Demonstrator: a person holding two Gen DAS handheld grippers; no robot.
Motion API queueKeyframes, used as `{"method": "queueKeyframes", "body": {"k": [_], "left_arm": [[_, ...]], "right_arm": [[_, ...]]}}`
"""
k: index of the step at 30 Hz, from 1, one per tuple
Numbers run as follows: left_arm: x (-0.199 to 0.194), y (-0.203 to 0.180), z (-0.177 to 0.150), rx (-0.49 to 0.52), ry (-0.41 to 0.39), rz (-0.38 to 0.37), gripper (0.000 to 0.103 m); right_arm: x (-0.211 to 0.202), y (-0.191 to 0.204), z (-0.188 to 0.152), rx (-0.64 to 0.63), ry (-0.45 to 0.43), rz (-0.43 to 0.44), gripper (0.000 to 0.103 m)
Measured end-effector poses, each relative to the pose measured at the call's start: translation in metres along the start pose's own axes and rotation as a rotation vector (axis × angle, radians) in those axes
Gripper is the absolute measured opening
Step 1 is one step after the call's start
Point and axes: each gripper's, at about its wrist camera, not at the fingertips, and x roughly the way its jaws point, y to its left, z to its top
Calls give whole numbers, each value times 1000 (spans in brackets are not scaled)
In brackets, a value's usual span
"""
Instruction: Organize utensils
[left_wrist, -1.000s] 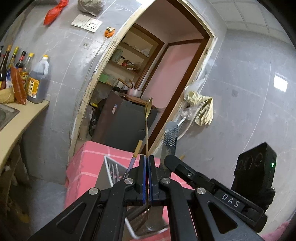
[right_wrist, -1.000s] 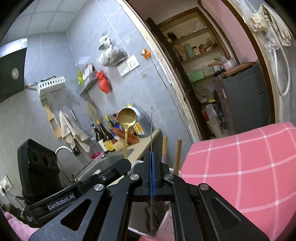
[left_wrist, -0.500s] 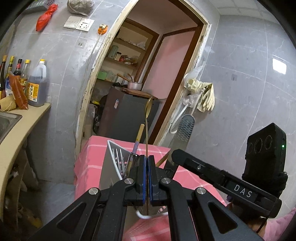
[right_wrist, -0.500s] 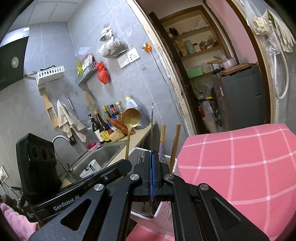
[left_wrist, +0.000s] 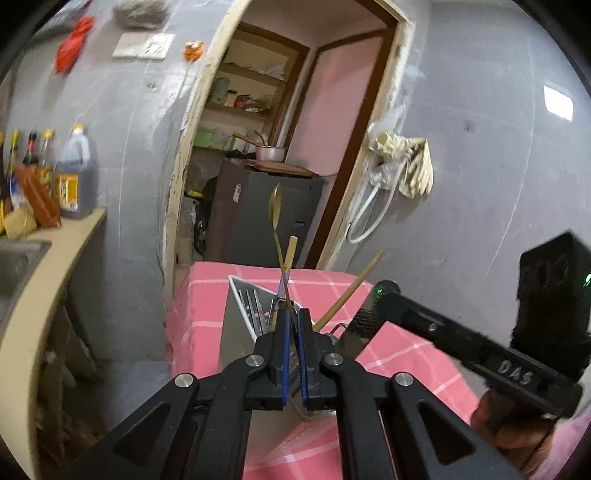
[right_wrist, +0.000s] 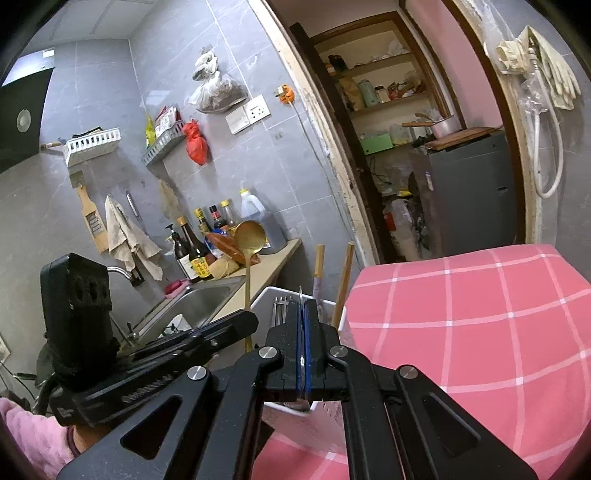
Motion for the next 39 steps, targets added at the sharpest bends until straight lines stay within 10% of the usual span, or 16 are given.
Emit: {"method": "queueKeyframes", "body": {"k": [19, 24, 31, 39], "left_arm": [[-22, -19, -2, -40, -13, 45, 3], [-41, -42, -2, -41, -3, 69, 6], [-72, -77, -15, -56, -1, 92, 42], [-111, -112, -39, -61, -18, 145, 89]], "right_arm": [[-55, -8, 5, -1, -58, -49, 3], [-85, -13, 6, -9, -76, -71, 32], [-132, -26, -1, -24, -65, -146, 35], [-195, -47, -22, -21, -28, -294, 72]]}}
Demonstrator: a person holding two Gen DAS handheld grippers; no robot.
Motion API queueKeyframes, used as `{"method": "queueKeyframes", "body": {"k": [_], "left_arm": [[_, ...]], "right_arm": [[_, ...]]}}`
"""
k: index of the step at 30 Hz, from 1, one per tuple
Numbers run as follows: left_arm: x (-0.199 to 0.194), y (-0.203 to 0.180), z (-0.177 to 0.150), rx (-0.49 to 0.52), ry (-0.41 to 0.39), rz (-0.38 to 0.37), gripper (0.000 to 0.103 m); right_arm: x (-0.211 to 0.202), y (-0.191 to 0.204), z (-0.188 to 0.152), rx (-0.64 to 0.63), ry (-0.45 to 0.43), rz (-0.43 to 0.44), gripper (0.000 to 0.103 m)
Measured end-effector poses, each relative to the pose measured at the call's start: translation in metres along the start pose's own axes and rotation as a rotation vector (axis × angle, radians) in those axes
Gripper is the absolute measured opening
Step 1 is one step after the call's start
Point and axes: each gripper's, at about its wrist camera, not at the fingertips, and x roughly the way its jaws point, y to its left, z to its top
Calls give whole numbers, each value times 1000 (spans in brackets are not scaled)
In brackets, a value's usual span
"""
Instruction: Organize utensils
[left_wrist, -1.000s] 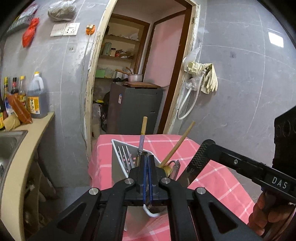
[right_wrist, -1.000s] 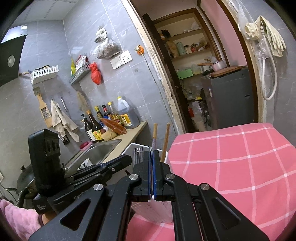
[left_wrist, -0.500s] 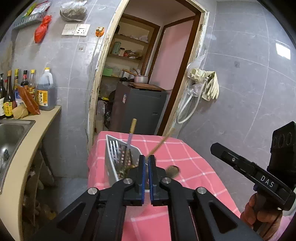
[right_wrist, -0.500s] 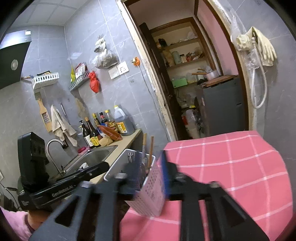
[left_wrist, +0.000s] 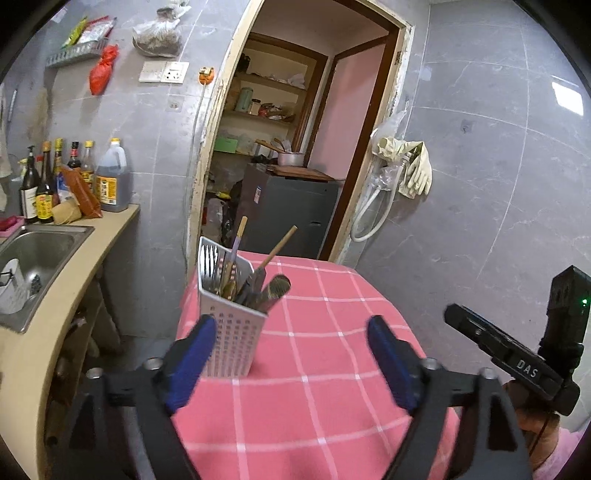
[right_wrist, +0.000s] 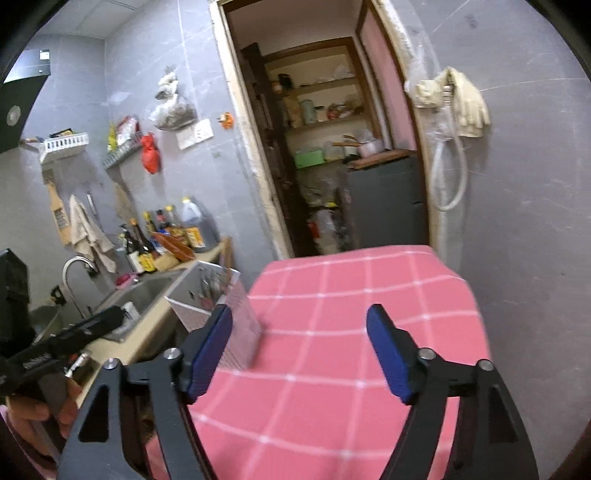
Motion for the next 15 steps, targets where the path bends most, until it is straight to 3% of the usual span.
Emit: {"method": "queueKeyframes", "body": {"k": [4, 8, 15], "left_arm": [[-22, -12, -18, 3, -17, 49, 101], [-40, -22, -34, 10, -36, 66, 102], [-70, -41, -59, 66, -39, 112, 102]], "right_arm": [[-30, -13, -12, -18, 7, -71, 82], [-60, -18, -19, -31, -17, -108, 96], [-105, -12, -38, -63, -55, -136, 101]]}}
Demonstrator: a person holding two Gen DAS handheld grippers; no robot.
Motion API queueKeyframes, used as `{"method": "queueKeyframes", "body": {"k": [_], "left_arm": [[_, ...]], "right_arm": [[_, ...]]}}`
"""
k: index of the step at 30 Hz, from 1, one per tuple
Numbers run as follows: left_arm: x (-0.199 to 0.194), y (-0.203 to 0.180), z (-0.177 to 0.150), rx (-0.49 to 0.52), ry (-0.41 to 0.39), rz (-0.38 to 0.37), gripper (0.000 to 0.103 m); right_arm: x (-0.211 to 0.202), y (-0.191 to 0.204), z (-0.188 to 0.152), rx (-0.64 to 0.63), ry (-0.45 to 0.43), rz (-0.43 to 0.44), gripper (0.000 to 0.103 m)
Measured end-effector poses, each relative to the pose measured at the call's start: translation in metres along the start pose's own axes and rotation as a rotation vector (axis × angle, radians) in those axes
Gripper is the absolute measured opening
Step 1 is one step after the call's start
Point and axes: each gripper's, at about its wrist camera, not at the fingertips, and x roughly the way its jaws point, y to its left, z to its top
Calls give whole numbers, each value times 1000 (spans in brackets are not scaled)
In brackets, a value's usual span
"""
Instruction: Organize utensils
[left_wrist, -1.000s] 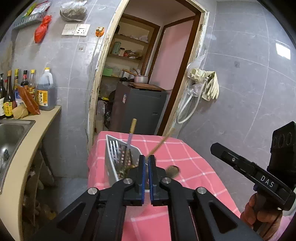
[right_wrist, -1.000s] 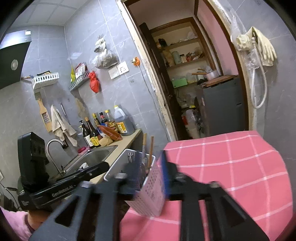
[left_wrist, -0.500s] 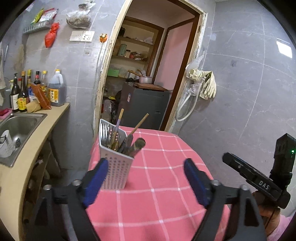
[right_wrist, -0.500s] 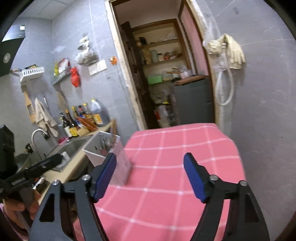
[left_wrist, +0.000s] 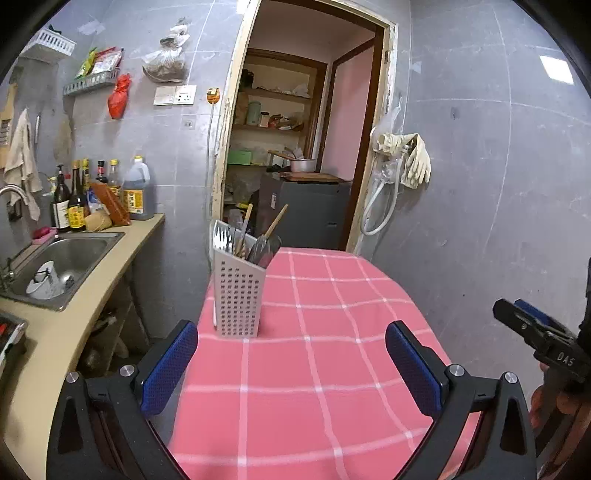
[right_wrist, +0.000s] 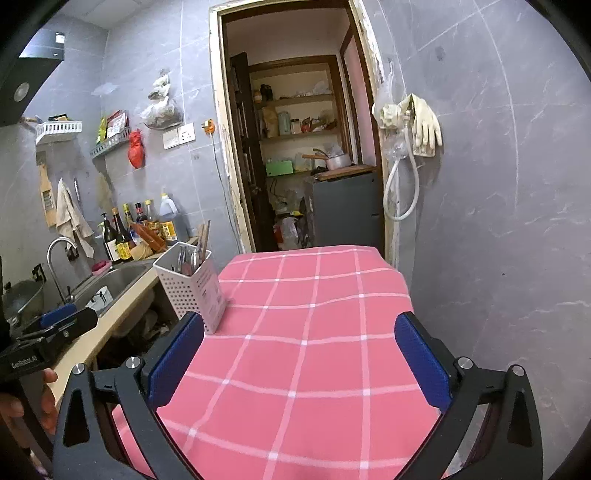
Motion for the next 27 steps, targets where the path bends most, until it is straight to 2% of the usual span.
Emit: {"method": "queueKeyframes", "body": {"k": [9, 27], "left_arm": [[-27, 0, -18, -16, -9, 54, 102], [-34, -2, -22, 12, -15, 54, 102]], "right_arm": [[-36, 8, -16, -33, -12, 6, 102], [-32, 14, -20, -20, 14, 4, 102]]}}
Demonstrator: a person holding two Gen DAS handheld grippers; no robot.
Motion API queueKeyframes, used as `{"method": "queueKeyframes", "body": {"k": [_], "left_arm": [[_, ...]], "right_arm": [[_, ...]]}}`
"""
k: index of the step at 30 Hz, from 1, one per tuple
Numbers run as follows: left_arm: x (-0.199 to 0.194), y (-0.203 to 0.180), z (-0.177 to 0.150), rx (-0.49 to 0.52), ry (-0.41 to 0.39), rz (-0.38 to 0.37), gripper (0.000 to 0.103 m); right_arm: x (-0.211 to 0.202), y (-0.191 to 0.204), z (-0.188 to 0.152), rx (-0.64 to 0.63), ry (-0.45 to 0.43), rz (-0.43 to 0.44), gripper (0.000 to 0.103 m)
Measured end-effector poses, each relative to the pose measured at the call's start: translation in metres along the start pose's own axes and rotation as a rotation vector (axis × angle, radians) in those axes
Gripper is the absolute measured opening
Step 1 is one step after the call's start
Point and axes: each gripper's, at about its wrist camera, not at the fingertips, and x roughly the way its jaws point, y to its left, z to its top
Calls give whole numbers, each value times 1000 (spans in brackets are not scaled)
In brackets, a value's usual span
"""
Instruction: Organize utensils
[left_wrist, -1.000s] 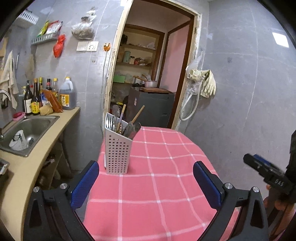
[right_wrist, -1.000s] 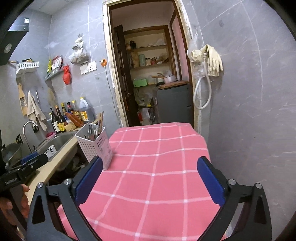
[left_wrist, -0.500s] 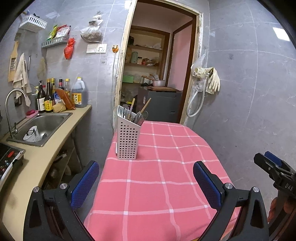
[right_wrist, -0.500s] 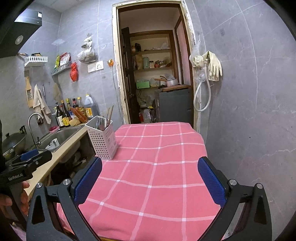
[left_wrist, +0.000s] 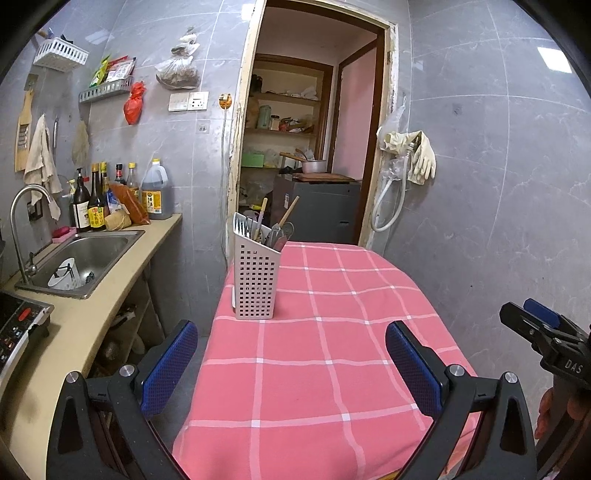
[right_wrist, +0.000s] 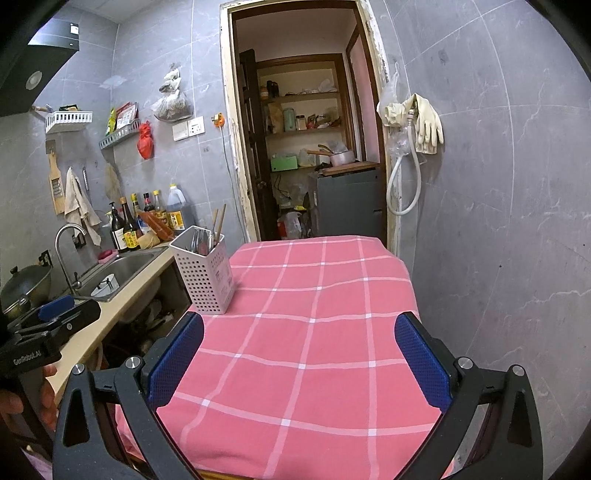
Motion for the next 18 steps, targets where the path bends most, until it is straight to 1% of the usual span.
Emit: {"method": "queueKeyframes", "body": {"k": [10, 18], "left_arm": [[-1, -2, -1, 1, -2, 1, 102], [-1, -3, 1, -2, -2, 2, 102]], "right_arm": [[1, 0, 0, 1, 0, -2, 102], [4, 1, -7, -7, 1, 2, 102]]}}
